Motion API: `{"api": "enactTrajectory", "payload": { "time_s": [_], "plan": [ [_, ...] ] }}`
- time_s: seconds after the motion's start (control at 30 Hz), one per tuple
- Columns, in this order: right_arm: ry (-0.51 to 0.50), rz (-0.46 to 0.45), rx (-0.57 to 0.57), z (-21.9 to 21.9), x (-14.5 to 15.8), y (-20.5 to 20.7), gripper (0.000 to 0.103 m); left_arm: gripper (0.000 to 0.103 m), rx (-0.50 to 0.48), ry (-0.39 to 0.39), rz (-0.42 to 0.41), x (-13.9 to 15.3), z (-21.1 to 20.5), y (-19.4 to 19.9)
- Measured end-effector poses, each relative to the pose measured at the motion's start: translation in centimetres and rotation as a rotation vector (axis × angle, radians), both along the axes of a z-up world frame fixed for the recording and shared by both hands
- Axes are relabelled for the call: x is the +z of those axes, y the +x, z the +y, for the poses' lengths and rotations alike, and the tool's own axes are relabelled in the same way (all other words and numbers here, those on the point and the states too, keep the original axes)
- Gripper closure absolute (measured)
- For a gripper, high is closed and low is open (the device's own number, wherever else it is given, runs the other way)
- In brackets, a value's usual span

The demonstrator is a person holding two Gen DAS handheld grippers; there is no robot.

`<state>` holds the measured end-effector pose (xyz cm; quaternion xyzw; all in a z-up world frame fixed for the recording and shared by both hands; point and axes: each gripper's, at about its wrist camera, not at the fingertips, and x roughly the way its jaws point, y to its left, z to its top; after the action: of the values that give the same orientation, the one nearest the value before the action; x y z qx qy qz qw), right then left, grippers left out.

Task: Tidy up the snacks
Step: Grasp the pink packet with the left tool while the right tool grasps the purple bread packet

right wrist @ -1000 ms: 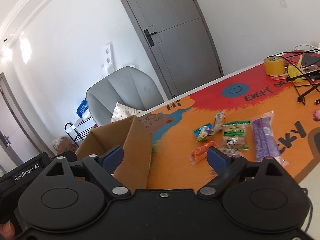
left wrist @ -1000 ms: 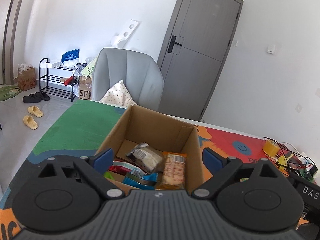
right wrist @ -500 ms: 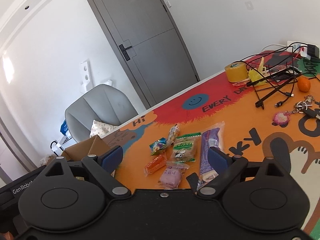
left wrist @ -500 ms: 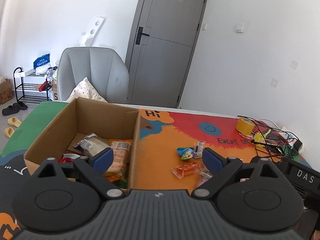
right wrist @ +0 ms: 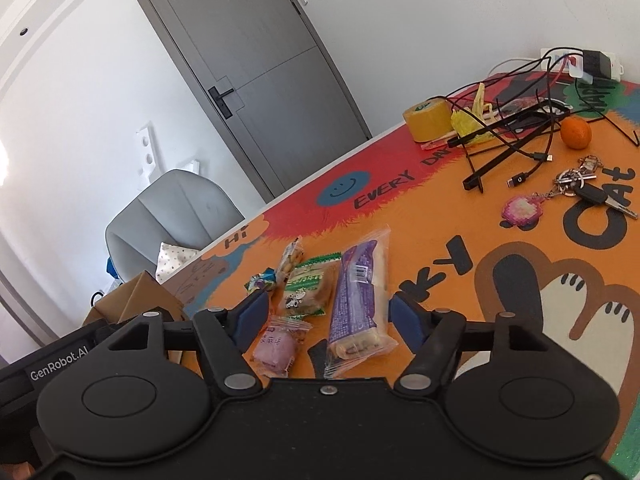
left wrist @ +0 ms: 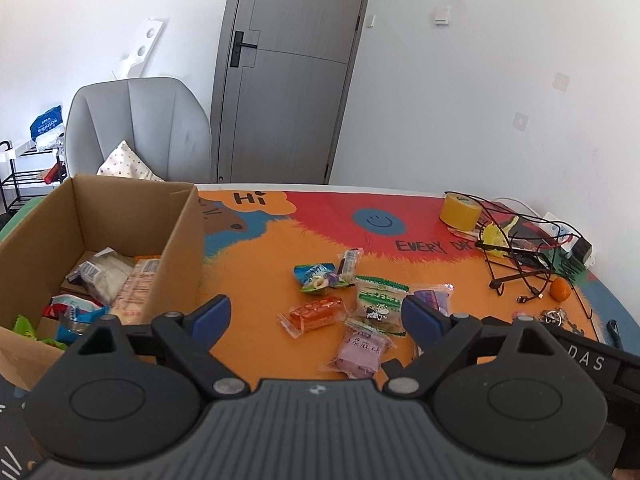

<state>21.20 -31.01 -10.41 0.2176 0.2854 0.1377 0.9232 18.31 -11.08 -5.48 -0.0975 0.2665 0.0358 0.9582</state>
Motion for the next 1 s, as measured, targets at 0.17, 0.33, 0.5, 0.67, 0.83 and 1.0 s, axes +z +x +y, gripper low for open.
{"api": "enactTrajectory", "payload": {
  "time_s": [0.17,0.33,0.5,0.67,0.83,1.0],
  "plan": [
    [0.010,0.041,0.000,-0.2,-1.5,1.2,0.040,0.016,-0.011,0.005,0.032,-1.5,-1.0,1.6],
    [0.013,0.073,0.009,-0.1,-3.0,2.5,0.042,0.023,-0.016,0.005,0.082,-3.4,-1.6,3.4],
    [0.024,0.098,0.017,0.0,-4.2,3.7,0.048,0.028,-0.021,0.004,0.124,-4.9,-2.0,4.8],
    [0.021,0.107,0.030,0.1,-4.8,4.4,0.060,0.029,-0.026,0.000,0.154,-6.0,-2.4,5.7],
    [0.023,0.109,0.055,0.0,-4.7,3.9,0.074,0.031,-0.042,0.001,0.171,-6.7,-3.1,6.3],
    [0.012,0.117,0.035,-0.7,-4.4,3.2,0.074,0.058,-0.063,0.026,0.167,-7.2,-3.8,6.4]
  ]
}}
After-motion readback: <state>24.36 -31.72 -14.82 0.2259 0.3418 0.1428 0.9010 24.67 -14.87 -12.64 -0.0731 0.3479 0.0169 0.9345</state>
